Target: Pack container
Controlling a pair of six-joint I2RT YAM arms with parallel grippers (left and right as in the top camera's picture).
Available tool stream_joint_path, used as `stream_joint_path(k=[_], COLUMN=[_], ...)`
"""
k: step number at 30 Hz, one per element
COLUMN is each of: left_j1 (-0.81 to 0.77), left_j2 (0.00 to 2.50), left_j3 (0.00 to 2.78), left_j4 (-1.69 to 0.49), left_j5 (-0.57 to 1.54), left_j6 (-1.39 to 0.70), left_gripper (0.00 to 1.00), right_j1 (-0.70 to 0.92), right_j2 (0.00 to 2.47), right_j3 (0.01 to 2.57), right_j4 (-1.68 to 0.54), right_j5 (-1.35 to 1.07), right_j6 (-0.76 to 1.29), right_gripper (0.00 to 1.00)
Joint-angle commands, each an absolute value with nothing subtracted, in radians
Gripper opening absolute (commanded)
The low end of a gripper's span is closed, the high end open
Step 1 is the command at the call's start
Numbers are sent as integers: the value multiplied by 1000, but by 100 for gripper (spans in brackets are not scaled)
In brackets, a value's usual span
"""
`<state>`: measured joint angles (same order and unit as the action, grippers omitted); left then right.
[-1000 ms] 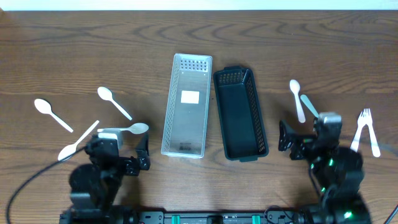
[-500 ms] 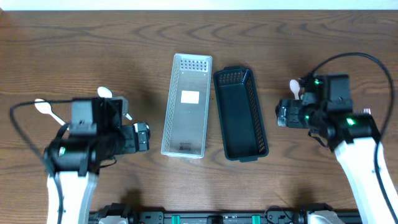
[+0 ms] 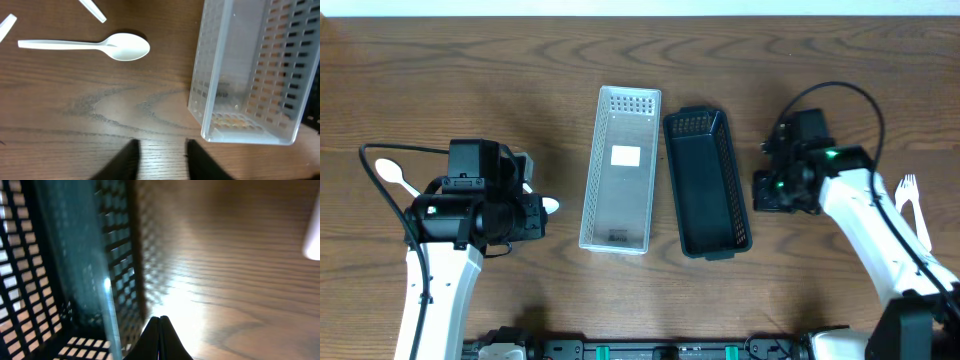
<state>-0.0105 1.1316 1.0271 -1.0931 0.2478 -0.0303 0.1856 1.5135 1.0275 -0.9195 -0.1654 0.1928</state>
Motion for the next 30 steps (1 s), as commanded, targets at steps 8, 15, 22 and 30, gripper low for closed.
stream_joint_path(k=[8, 15, 22, 30], left_j1=[-14, -14, -14, -14], left_j2=[1134, 1134, 1134, 1134], left_j3=[1040, 1040, 1040, 1040], left_j4=[-1100, -1100, -1100, -1100], left_j5=[246, 247, 247, 246], left_j6=[-20, -20, -20, -20], left_gripper=[15, 15, 15, 36], right_j1=[313, 313, 313, 311], right_j2=[1551, 1551, 1551, 1551], right_j3=[1033, 1033, 1033, 1033], right_j4=[-897, -854, -807, -781], right_j5=[-204, -218, -263, -226], right_j6=[212, 217, 216, 216], right_gripper=[1, 1, 2, 6])
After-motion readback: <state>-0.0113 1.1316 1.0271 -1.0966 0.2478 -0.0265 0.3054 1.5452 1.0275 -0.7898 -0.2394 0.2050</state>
